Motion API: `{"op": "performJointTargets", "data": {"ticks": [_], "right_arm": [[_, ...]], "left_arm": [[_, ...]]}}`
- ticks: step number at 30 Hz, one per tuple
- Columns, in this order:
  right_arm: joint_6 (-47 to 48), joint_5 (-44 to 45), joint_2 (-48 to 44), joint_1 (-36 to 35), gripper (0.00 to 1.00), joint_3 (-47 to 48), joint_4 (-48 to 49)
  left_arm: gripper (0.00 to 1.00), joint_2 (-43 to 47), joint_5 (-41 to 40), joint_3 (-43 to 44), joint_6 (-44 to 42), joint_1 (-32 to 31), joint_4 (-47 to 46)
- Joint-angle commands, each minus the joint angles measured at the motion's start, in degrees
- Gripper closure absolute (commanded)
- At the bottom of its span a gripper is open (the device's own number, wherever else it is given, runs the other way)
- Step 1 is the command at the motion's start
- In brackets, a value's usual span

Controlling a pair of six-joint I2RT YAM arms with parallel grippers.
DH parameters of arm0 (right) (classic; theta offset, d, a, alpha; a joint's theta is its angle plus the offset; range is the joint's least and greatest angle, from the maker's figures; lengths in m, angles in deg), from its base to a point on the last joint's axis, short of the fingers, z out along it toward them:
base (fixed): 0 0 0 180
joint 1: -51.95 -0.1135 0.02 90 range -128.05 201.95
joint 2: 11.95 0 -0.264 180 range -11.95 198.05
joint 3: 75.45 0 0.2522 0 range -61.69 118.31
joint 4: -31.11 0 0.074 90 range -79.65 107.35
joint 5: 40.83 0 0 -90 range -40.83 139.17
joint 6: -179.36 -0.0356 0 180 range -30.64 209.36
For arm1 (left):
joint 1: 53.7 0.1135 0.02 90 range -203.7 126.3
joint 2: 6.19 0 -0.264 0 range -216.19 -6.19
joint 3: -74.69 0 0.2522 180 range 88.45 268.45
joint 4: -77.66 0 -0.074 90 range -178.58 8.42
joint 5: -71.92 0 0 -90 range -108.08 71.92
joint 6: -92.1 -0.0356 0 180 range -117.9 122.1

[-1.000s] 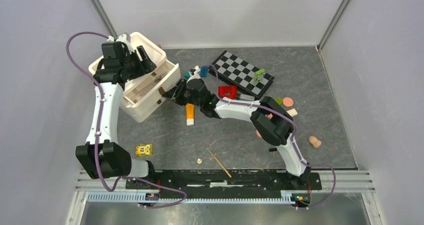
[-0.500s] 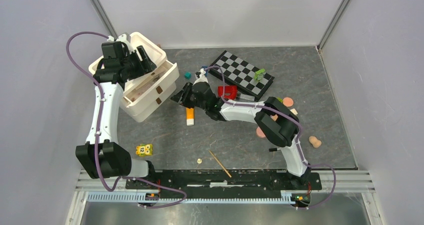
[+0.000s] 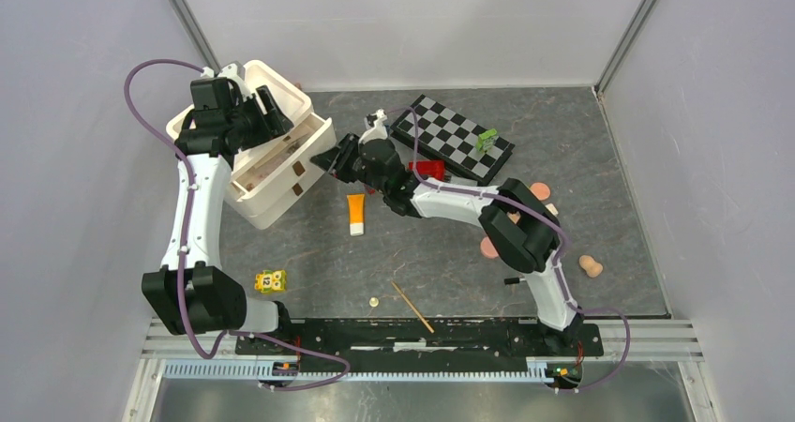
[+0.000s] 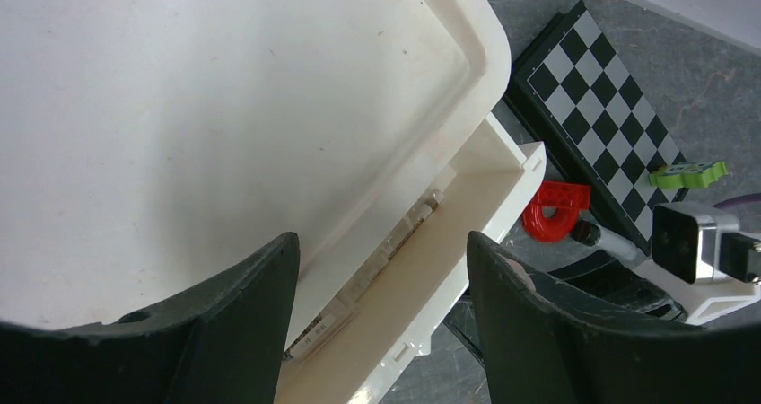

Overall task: Organize the makeup
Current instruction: Close the drawer in the storage box.

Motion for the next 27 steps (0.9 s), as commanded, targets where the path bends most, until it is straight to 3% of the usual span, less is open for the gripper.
{"op": "performJointTargets", "data": {"ticks": [1,9,27], "right_arm": [[-1.5,-0.6,4.0,0.2,0.66,6.9,5.5],[-3.7,-2.4,11.8,0.3,0.66,17.5,4.3],[-3.9,-5.8,20.1,2.1,0.65,30.0,4.9]], "left_arm": [[0.26,-0.9,5.9,-0.7,1.7,-0.8,8.0],[0.26,-0.5,6.2,-0.8,1.6,-0.8,8.3],[0.26,2.2,5.2,0.2,0.8,-0.9,10.5]]}}
